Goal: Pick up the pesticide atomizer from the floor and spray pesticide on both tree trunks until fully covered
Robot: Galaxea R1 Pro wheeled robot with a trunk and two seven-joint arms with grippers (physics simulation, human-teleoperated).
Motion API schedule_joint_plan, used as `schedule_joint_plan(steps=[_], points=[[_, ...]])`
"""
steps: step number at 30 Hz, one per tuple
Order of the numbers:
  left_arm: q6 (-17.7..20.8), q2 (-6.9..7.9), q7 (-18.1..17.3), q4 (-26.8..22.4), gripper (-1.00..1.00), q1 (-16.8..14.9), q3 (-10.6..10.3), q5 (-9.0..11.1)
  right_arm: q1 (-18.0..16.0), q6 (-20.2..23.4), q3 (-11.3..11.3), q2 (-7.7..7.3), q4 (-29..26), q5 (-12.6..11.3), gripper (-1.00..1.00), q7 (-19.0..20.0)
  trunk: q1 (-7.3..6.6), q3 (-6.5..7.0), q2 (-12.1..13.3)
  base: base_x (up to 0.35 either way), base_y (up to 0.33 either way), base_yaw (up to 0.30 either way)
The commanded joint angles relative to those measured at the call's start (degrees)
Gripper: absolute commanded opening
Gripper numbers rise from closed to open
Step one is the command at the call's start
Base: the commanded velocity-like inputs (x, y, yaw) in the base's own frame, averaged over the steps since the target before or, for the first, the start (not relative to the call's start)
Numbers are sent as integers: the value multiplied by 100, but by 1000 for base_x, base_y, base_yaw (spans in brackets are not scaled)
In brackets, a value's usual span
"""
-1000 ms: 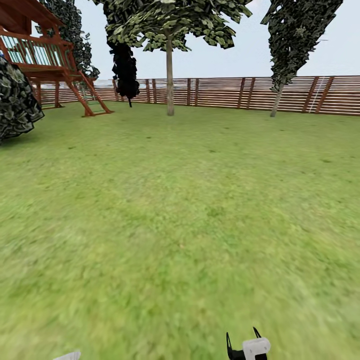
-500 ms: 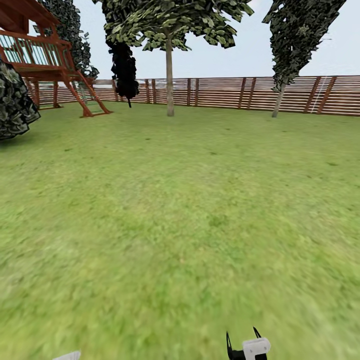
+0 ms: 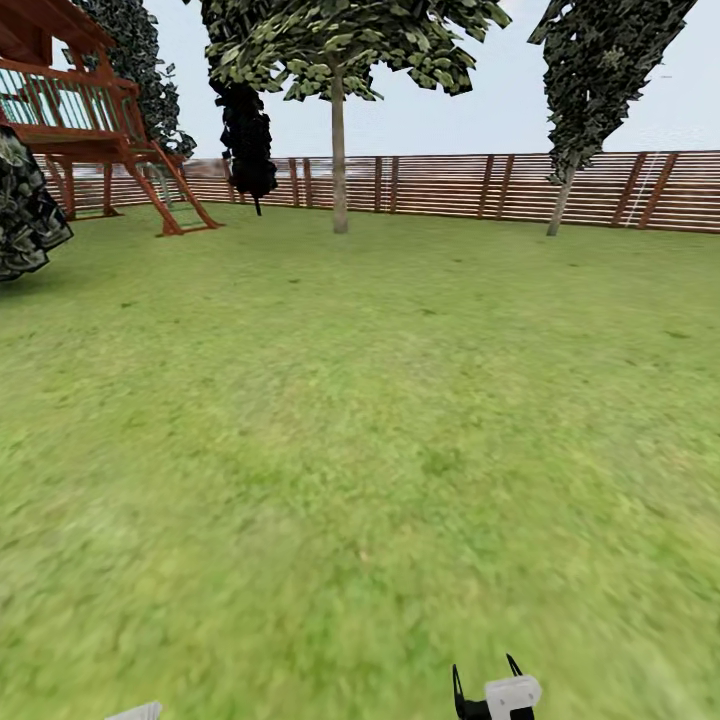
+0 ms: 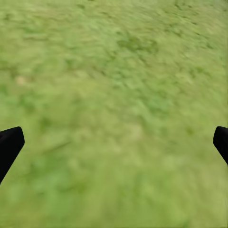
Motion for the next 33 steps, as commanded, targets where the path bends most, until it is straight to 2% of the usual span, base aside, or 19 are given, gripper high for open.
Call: schedule_joint_plan(steps=[1, 33], points=[[-21, 0, 4, 7, -100, -4, 43, -51, -4, 1, 6, 1, 5, 50, 100, -60, 3, -5, -2, 339, 0, 0], [-21, -4, 7, 7, -100, -4, 43, -51, -4, 1, 6, 1, 5, 50, 100, -60, 3, -5, -2, 339, 0, 0]])
